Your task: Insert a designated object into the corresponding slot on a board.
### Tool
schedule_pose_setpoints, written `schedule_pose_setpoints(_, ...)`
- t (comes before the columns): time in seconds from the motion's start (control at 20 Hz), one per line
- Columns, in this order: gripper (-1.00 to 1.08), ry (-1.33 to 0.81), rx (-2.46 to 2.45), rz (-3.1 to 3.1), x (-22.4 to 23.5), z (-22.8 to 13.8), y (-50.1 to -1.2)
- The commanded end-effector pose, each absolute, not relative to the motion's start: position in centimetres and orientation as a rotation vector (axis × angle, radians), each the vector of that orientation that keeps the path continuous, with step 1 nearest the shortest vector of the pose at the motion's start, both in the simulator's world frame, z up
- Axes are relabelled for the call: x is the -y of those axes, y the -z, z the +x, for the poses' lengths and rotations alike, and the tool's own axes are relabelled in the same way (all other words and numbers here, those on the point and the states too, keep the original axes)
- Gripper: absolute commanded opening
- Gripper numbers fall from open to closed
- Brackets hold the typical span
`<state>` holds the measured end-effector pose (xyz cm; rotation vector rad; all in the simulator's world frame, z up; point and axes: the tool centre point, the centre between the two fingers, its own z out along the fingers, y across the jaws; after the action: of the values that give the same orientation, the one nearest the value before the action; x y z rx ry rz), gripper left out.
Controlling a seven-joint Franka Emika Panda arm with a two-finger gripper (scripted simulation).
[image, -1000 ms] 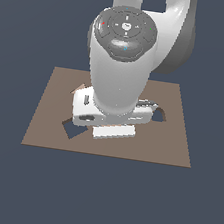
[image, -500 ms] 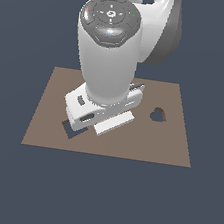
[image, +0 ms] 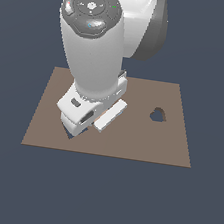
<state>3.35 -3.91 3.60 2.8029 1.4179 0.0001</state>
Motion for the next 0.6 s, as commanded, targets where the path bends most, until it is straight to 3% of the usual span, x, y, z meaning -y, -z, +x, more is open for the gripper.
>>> schedule_pose_setpoints(0.0, -1.0, -0.001, -1.547, 2.733, 4.5, 3.3, -3.7)
schedule_pose_setpoints(0.55, -1.0, -0.001, -2.054, 2.374, 7.2, 3.7, -3.8)
